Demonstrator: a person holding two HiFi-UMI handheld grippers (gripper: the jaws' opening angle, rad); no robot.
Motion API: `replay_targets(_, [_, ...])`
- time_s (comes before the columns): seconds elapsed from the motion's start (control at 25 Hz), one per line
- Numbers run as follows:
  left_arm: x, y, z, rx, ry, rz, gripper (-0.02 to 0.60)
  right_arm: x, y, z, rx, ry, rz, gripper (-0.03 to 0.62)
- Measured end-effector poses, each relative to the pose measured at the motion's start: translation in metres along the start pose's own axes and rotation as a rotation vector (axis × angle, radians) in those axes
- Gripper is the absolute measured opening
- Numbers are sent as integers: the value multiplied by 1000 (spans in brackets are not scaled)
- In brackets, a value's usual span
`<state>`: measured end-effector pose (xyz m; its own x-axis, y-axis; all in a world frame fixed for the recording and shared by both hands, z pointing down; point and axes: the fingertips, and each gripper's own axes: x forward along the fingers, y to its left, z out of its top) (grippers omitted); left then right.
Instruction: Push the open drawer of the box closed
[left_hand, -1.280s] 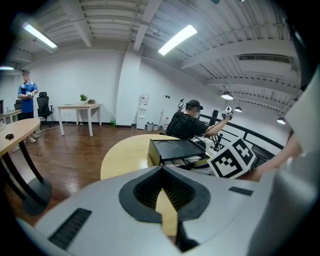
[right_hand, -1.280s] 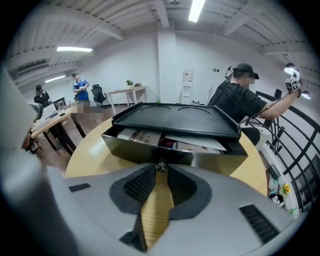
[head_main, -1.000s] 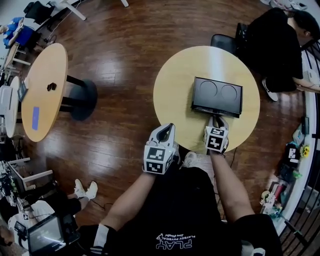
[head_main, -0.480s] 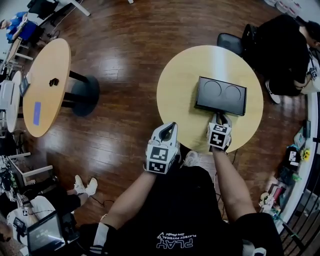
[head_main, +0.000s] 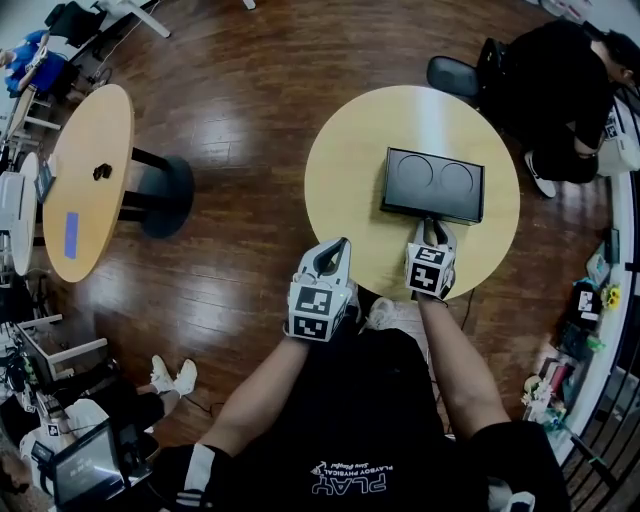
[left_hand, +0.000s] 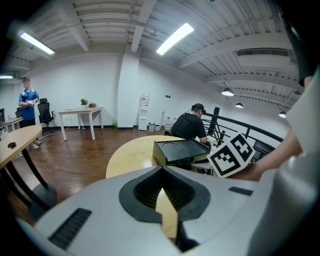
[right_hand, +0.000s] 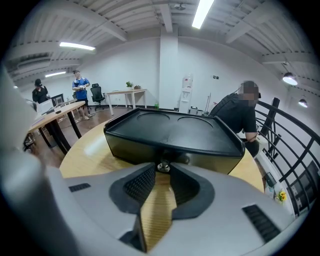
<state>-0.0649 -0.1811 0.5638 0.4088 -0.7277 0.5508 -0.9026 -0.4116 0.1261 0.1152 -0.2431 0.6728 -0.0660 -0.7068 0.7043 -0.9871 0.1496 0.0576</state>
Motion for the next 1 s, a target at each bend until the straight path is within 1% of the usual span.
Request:
replay_targets(0.12, [1, -5, 1, -3, 2, -17, -3, -11, 0, 4, 19, -16, 9, 80])
replay_targets(0.4, [-5, -27, 1, 4, -4, -39, -3, -59, -3, 27, 38, -121, 46, 80])
replay_targets(0.52, [-6, -33, 2, 10, -11, -43, -3, -74, -2, 37, 29, -166, 58, 78])
replay_targets(0.56, [-7, -38, 3, 12, -16, -43, -3, -80, -3, 39, 23, -182, 58, 75])
replay_targets(0.6, [-9, -42, 4, 16, -21, -43, -3, -87, -5, 40, 17, -199, 57, 50])
replay_targets(0.72, [-14, -52, 5, 23, -28, -42, -3, -102, -7, 43, 11, -240, 59, 8])
replay_targets(0.88, [-24, -64, -1, 28, -30, -48, -3, -118, -8, 38, 18, -262, 66, 6])
replay_targets(1.0, [-37, -75, 1, 35, -57, -42, -3, -134, -11, 33, 33, -283, 75, 6])
